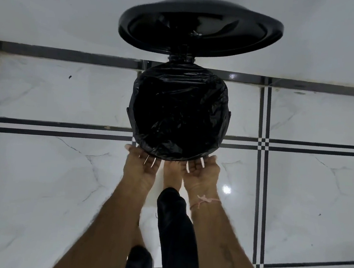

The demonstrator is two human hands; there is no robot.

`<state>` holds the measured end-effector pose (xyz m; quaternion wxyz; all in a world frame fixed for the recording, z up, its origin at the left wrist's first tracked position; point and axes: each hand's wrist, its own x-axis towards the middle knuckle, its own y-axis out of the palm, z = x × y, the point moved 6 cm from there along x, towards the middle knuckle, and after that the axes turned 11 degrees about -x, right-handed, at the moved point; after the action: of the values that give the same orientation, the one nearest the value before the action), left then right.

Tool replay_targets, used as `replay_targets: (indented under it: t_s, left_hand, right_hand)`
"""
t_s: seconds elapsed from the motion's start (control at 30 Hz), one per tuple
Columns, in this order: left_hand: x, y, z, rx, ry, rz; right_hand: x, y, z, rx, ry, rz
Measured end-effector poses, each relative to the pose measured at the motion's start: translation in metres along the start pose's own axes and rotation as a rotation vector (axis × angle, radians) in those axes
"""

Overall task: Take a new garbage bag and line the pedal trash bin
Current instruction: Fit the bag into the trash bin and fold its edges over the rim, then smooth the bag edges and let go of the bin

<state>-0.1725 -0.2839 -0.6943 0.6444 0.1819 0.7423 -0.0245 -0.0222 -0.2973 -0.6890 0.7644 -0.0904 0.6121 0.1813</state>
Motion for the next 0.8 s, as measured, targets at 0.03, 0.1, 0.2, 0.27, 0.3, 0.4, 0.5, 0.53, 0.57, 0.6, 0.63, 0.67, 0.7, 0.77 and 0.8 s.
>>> replay_targets:
  t_s: [0.03,0.1,0.2,0.27,0.3,0.4,0.5,0.53,0.57,0.6,0.63,0.67,0.7,0.77,0.8]
  left_hand:
    - [-0.001,0.002,-0.005,0.044,0.001,0.025]
    - [-0.009,0.008,-0.015,0.128,-0.031,0.026]
    - [-0.007,0.015,-0.025,0.17,-0.06,0.008]
    - [-0.002,0.018,-0.03,0.171,-0.067,-0.001]
    - [0.0,0.018,-0.031,0.167,-0.075,-0.001]
    - [0.002,0.016,-0.035,0.211,-0.07,-0.019]
    - [-0.004,0.016,-0.043,0.402,0.002,-0.026]
    - [-0.01,0.018,-0.048,0.508,0.045,-0.046]
    - [-0.02,0.023,-0.055,0.589,0.092,-0.068]
    - [-0.029,0.028,-0.06,0.645,0.134,-0.084]
    - [-0.039,0.036,-0.066,0.683,0.184,-0.085]
    - [-0.051,0.046,-0.072,0.712,0.231,-0.071]
    - [-0.06,0.057,-0.076,0.723,0.278,-0.051]
    - [-0.086,0.081,-0.086,0.699,0.366,0.022]
    - [-0.099,0.093,-0.091,0.675,0.4,0.065]
  right_hand:
    - [-0.006,0.0,0.011,-0.041,-0.044,-0.021]
    - [-0.01,0.004,0.035,-0.188,-0.152,-0.024]
    - [-0.002,0.011,0.058,-0.291,-0.162,-0.028]
    - [0.006,0.016,0.063,-0.323,-0.115,-0.021]
    - [0.01,0.017,0.064,-0.32,-0.096,-0.017]
    - [0.015,0.012,0.068,-0.386,-0.119,-0.009]
    - [0.007,0.006,0.079,-0.579,-0.208,-0.058]
    - [-0.003,0.008,0.083,-0.659,-0.246,-0.08]
    - [-0.014,0.013,0.09,-0.731,-0.301,-0.105]
    - [-0.024,0.019,0.098,-0.78,-0.367,-0.129]
    - [-0.037,0.026,0.106,-0.813,-0.439,-0.134]
    - [-0.052,0.037,0.113,-0.828,-0.506,-0.108]
    - [-0.064,0.049,0.118,-0.828,-0.55,-0.061]
    - [-0.09,0.074,0.127,-0.814,-0.592,0.045]
    - [-0.102,0.087,0.13,-0.828,-0.612,0.088]
